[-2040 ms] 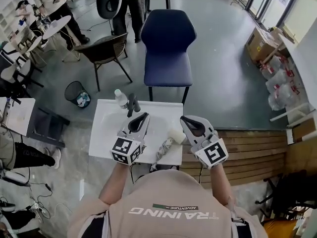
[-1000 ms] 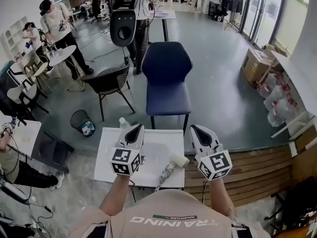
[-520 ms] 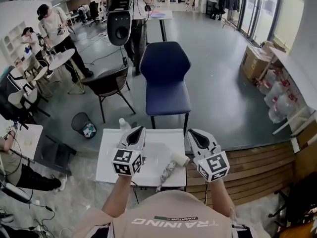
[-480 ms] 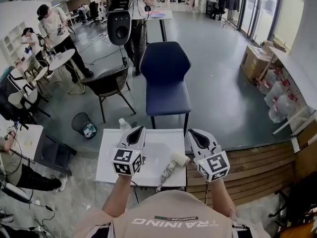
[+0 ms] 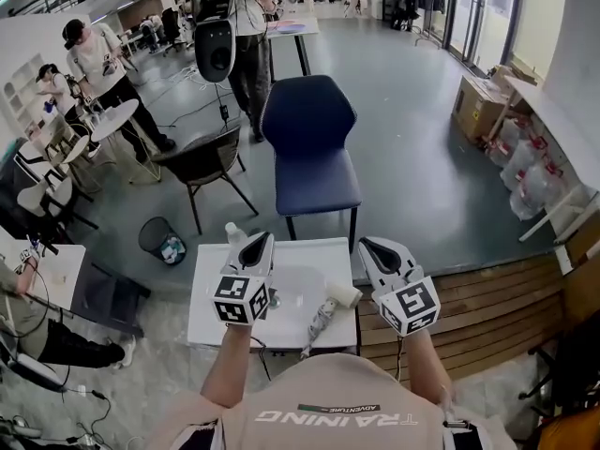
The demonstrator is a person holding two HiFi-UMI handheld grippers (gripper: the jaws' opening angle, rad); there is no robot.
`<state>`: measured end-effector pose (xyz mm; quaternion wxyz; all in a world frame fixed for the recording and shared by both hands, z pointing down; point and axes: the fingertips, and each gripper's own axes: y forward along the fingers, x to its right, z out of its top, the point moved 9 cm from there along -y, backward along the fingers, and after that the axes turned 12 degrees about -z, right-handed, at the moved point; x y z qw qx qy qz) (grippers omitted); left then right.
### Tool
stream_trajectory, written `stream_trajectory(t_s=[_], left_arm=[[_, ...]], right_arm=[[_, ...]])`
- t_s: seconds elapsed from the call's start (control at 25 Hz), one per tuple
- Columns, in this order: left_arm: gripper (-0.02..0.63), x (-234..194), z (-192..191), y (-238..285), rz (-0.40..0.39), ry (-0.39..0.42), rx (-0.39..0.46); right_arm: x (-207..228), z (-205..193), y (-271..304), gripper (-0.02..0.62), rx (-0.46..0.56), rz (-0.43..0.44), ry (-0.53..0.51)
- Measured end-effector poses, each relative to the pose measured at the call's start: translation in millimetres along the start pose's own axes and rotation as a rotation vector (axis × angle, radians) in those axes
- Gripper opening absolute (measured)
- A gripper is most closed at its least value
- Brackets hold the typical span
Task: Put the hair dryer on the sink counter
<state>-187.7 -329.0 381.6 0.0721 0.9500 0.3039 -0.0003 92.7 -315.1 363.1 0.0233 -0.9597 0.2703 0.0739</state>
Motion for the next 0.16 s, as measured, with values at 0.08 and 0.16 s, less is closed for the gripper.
stream_trajectory(t_s=[0.08,0.16], left_arm=[[0.008,3.5,-2.0,-1.0,-0.001,-0.001,-0.008],[0.008,7.7,-5.4,-3.0,-0.002,-0.007,-0.021]], right_arm=[[0.8,-2.7,-2.5,0.006,0.001,0.002,0.005],[0.5,-7.6,-5.2,0.006,-0.003,0.006,0.017]])
